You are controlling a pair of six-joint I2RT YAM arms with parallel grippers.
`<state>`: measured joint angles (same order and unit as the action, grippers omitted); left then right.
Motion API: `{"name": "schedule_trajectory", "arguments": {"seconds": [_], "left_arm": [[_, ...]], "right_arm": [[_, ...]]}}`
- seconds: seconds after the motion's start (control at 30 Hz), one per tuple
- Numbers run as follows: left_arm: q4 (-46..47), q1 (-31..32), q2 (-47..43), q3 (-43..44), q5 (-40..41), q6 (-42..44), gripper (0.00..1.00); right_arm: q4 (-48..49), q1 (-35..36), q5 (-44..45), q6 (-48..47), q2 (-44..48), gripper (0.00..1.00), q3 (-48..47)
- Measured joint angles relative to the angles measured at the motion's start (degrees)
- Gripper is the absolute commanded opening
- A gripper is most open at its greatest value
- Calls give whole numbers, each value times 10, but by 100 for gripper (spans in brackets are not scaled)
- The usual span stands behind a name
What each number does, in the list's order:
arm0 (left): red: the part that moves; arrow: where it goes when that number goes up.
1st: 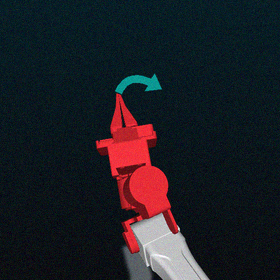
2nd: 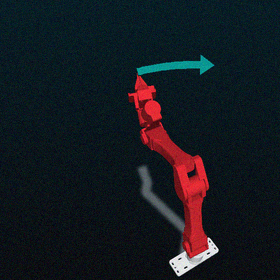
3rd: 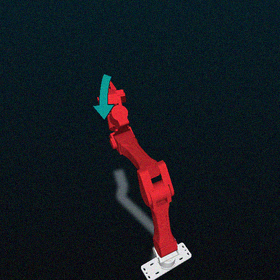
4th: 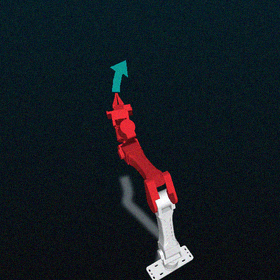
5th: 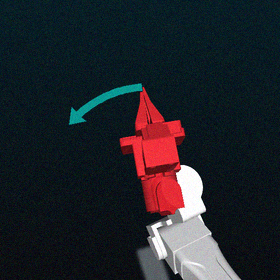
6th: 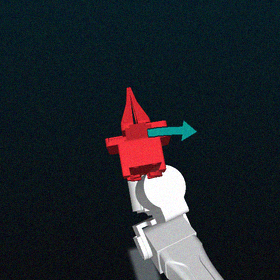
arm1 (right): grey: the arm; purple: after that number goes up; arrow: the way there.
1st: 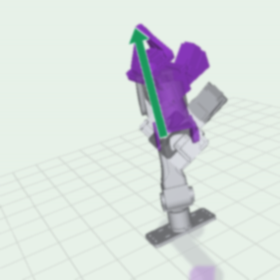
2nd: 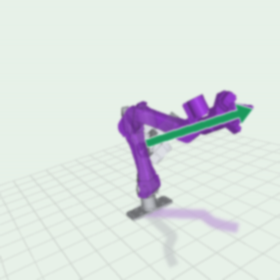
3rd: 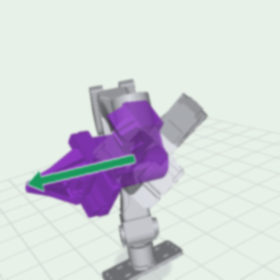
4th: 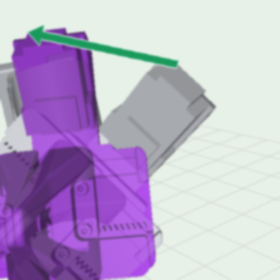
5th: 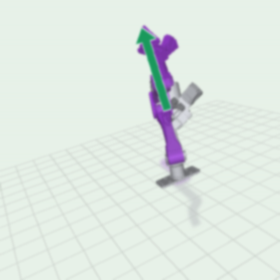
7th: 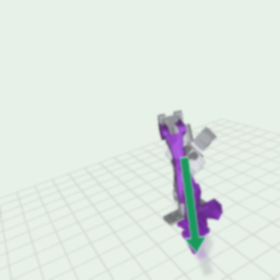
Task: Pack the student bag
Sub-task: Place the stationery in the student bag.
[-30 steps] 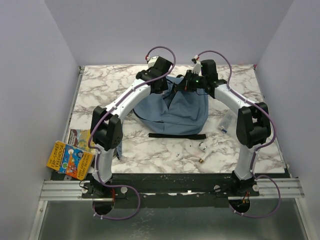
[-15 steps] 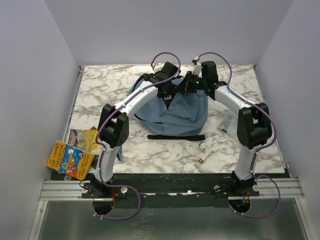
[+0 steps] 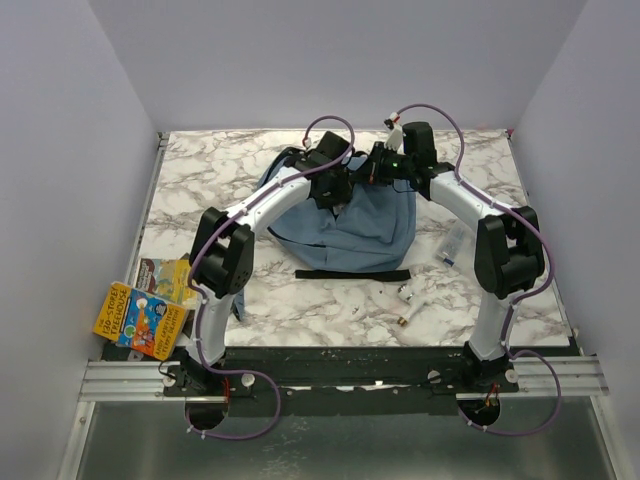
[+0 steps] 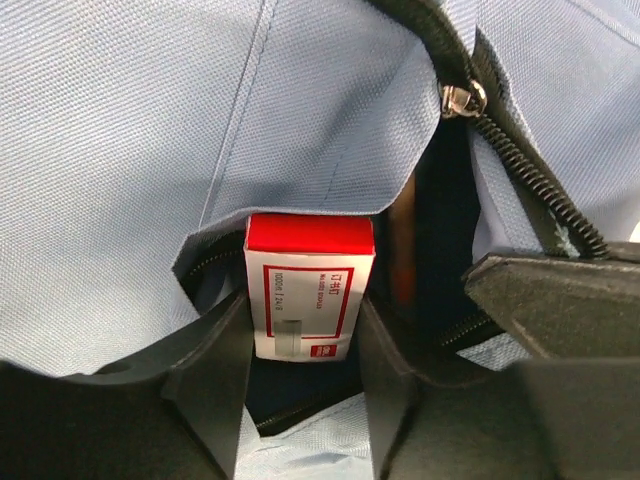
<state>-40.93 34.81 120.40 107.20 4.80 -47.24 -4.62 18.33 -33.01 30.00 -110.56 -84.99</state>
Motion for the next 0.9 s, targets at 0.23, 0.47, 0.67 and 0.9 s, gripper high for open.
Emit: {"name": "schedule_trajectory", "arguments": {"seconds": [0.23, 0.47, 0.67, 0.9], "left_arm": [[10, -16, -31, -31, -40, 33, 87], [19, -30, -69, -50, -58, 60, 61], [23, -45, -81, -60, -61, 71, 40], [26, -54, -68, -57, -72, 70, 36]], "right_arm": [[0, 0, 0, 0, 0, 1, 0], [-1, 0, 0, -1, 0, 1, 0], [0, 0, 0, 0, 0, 1, 0], [1, 0, 0, 0, 0, 1, 0]]}}
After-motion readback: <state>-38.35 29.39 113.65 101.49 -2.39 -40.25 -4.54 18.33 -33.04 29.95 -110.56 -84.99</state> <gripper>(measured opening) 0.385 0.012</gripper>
